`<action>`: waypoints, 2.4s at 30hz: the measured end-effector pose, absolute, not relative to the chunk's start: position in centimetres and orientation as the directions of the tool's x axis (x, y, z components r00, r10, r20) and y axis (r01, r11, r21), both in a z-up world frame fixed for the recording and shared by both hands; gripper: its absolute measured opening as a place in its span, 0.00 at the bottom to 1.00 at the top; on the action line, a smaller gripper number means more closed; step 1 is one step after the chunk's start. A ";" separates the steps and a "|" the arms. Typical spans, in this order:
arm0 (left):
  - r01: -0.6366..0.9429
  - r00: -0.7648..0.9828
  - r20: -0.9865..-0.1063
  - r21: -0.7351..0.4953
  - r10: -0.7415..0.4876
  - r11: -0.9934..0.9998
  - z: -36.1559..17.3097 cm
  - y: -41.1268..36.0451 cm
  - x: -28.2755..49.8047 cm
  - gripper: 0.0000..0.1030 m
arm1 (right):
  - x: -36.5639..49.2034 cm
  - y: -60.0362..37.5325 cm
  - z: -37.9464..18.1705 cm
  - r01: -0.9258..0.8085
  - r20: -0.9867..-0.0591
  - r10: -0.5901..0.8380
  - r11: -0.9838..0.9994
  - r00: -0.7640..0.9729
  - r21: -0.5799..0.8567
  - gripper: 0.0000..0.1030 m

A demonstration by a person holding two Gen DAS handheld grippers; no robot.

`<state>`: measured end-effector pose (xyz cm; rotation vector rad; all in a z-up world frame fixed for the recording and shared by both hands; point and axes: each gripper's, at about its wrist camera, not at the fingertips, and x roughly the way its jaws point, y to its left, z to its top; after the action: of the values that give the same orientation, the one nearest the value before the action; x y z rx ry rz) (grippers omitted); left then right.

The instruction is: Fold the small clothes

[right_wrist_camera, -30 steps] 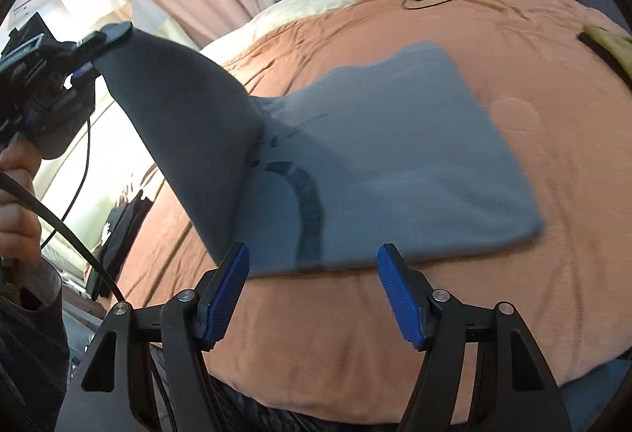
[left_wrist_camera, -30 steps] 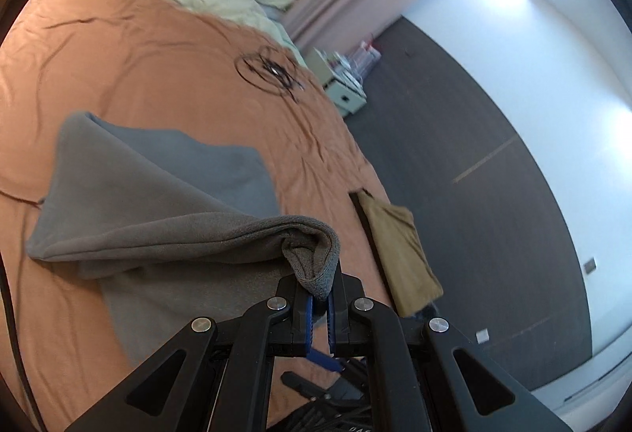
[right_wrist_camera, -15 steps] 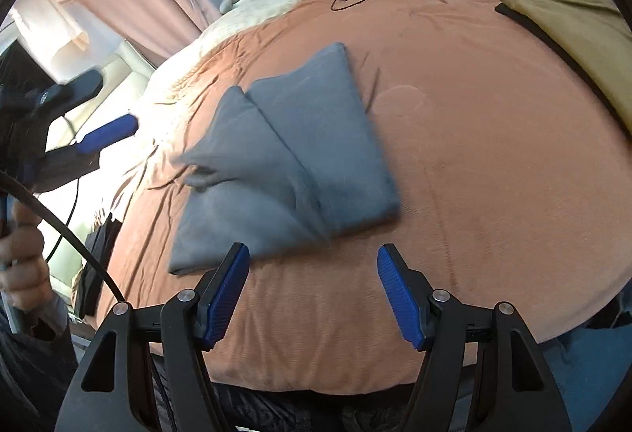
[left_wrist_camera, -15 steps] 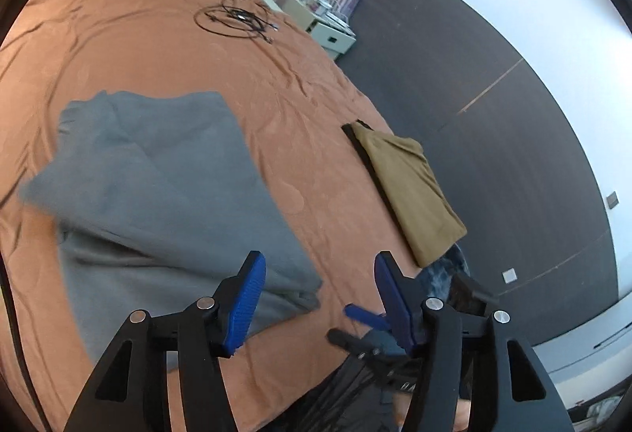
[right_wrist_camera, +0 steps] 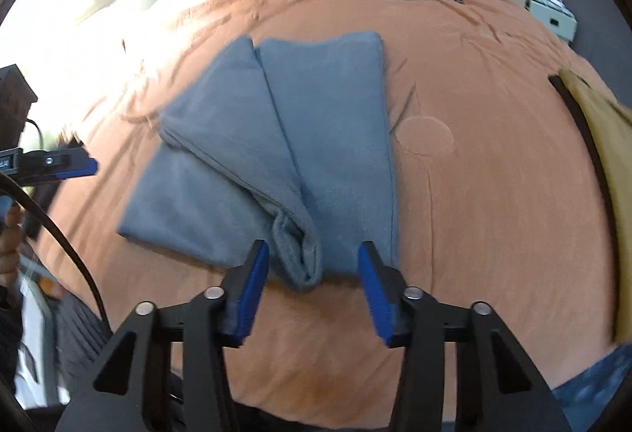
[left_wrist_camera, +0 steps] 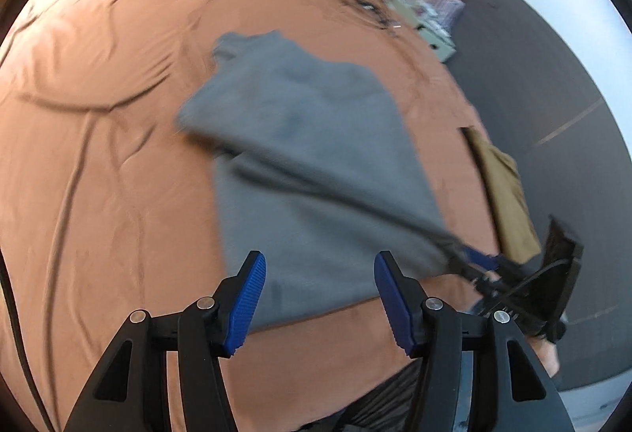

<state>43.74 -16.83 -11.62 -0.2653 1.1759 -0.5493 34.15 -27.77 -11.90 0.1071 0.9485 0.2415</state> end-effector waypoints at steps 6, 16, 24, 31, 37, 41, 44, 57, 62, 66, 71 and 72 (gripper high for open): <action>0.193 0.248 -0.834 -0.456 -0.492 0.869 -15.5 -15.6 44.0 0.57 | 37.0 -24.6 -11.2 -0.251 -0.839 0.187 0.966 0.511 0.062 0.29; 0.179 0.187 -0.887 -0.391 -0.421 0.903 -18.7 -17.6 43.9 0.48 | 38.5 -29.1 -9.6 -0.201 -0.776 0.316 0.949 0.546 0.244 0.05; 0.180 0.195 -0.895 -0.370 -0.402 0.911 -18.7 -17.8 44.5 0.44 | 38.3 -32.0 -14.6 -0.135 -0.761 0.378 0.921 0.527 0.365 0.04; 0.140 0.224 -0.866 -0.425 -0.447 0.894 -18.0 -15.6 45.6 0.43 | 37.7 -29.3 -12.1 -0.203 -0.790 0.263 0.963 0.553 0.178 0.19; 0.116 0.260 -0.830 -0.480 -0.493 0.870 -17.8 -14.4 46.6 0.43 | 38.1 -25.9 -9.4 -0.278 -0.787 0.216 0.959 0.579 0.058 0.52; 0.102 0.265 -0.806 -0.522 -0.528 0.847 -18.1 -13.8 47.1 0.43 | 39.1 -23.2 -8.2 -0.351 -0.786 0.220 0.936 0.578 0.003 0.52; 0.092 0.277 -0.788 -0.547 -0.549 0.832 -18.0 -12.6 47.2 0.43 | 40.0 -20.0 -7.9 -0.430 -0.796 0.233 0.902 0.559 -0.038 0.52; 0.038 0.340 -0.749 -0.593 -0.569 0.804 -17.1 -6.2 48.2 0.43 | 44.8 -10.7 -9.8 -0.600 -0.830 0.244 0.789 0.501 -0.131 0.52; 0.016 0.350 -0.751 -0.593 -0.560 0.805 -17.3 -4.7 48.2 0.43 | 47.6 -8.2 -11.4 -0.619 -0.840 0.223 0.769 0.495 -0.161 0.29; 0.011 0.349 -0.758 -0.585 -0.551 0.811 -17.2 -4.5 48.4 0.43 | 48.5 -8.3 -11.2 -0.619 -0.825 0.241 0.769 0.511 -0.159 0.08; 0.017 0.350 -0.752 -0.591 -0.559 0.806 -16.9 -5.2 49.2 0.43 | 48.3 -10.8 -8.6 -0.580 -0.787 0.261 0.802 0.559 -0.146 0.05; 0.018 0.349 -0.751 -0.593 -0.560 0.805 -16.9 -5.4 49.4 0.43 | 48.4 -11.3 -8.1 -0.570 -0.780 0.261 0.809 0.569 -0.144 0.05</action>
<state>49.41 -5.38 -16.91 -0.5427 1.1655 -0.3992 48.36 -11.31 -8.15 -0.4067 0.8328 0.5037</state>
